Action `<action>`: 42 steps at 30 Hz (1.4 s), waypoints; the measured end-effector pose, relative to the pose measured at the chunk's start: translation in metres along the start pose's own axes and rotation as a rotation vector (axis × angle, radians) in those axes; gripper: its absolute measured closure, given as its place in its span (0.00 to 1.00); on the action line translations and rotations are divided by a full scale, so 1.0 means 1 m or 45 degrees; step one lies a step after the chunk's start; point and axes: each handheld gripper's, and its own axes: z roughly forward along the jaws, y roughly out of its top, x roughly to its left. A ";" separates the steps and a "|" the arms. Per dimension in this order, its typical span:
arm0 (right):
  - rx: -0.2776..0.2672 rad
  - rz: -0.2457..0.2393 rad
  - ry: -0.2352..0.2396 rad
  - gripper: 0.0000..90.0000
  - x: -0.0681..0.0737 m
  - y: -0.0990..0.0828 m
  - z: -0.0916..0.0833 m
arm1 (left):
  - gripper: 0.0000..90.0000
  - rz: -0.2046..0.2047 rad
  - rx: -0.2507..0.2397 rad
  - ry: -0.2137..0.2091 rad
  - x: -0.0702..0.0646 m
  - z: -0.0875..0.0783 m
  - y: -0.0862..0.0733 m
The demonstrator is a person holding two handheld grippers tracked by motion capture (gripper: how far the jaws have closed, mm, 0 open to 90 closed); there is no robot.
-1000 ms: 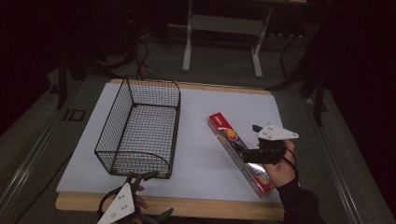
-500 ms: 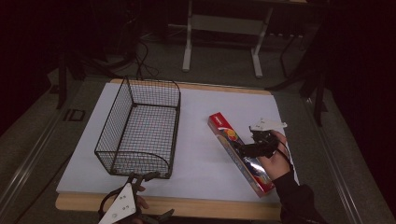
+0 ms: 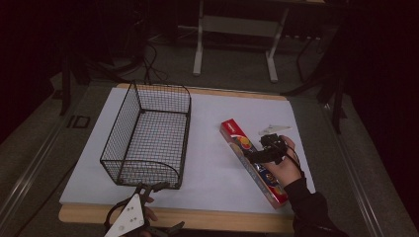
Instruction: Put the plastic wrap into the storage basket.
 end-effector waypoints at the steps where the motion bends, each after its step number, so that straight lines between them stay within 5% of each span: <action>1: 0.000 0.000 0.000 0.10 0.000 0.000 0.000 | 0.00 0.001 0.001 -0.001 0.000 0.000 0.000; 22: 0.278 0.043 -0.018 0.11 -0.002 -0.004 0.045 | 0.00 0.005 0.009 -0.003 -0.001 0.001 0.000; 32: 0.427 0.093 -0.077 0.13 -0.005 -0.006 0.057 | 0.00 0.014 0.015 -0.001 -0.001 0.001 0.000; 42: 0.568 0.136 -0.064 0.19 -0.004 -0.006 0.064 | 0.00 0.025 0.031 -0.001 -0.001 0.002 -0.001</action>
